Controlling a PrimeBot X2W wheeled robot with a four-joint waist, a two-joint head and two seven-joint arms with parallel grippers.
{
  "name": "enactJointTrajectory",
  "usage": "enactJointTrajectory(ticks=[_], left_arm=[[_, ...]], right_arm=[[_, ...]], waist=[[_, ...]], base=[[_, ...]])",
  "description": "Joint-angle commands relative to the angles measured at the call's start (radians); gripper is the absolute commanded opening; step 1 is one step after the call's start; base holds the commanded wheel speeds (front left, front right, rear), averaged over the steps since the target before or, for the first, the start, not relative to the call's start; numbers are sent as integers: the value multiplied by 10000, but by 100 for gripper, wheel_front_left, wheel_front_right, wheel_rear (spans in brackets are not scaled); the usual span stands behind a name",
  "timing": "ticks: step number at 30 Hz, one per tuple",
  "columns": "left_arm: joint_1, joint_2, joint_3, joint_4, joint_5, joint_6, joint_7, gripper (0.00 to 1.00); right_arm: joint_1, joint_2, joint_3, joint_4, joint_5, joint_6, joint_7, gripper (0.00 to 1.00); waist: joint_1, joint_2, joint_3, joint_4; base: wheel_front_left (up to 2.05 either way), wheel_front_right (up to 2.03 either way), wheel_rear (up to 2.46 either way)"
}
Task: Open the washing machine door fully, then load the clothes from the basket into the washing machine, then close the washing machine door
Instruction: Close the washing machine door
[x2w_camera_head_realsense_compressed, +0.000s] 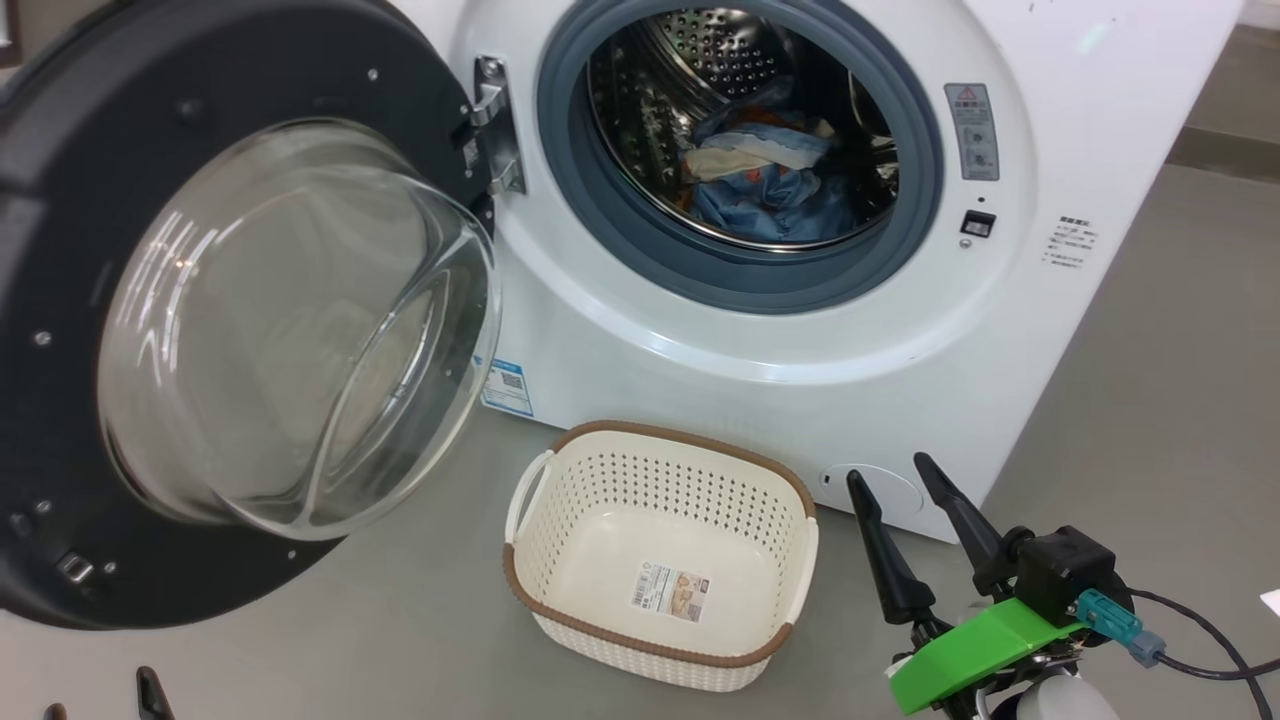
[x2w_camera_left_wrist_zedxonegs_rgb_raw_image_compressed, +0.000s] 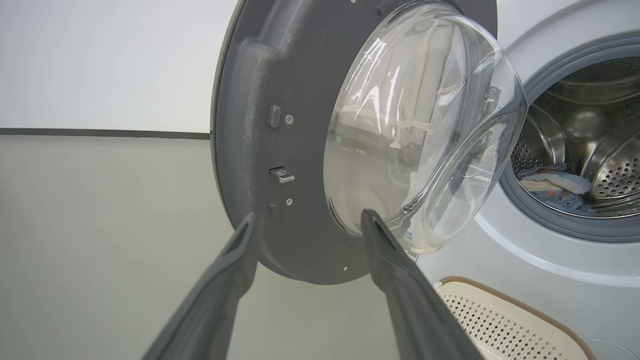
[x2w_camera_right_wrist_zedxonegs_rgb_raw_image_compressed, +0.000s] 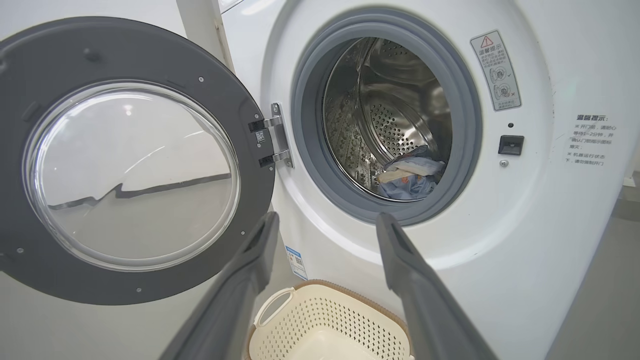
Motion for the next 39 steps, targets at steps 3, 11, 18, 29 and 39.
enactJointTrajectory(ticks=[3, 11, 18, 29, 39], left_arm=[[-108, 123, 349, -187, 16, 92, -40, 100], [-32, 123, 369, -178, -97, 166, -40, 100], [57, 123, 443, -171, -129, 188, -40, 100], [154, 123, 479, -181, -193, 191, -40, 73], [-136, 123, 1369, -321, -808, -1, -40, 0]], right_arm=[[-57, 22, 334, -227, -141, 16, -48, 100], [-96, 22, 413, -182, -178, 16, -48, 100], [-65, 22, 449, -160, -198, 16, -48, 100], [-41, 22, 433, -116, -173, 16, -48, 100], [-38, 22, 354, -134, -199, 16, -48, 100]], waist=[[0, -1, 1, 142], [0, -1, 11, 148], [0, -1, -36, 136], [0, -1, -42, 132], [0, -1, 52, 155]], base=[[0, 0, 0], [0, 0, 0], [0, 0, 0], [0, 0, 0], [0, 0, 0]])
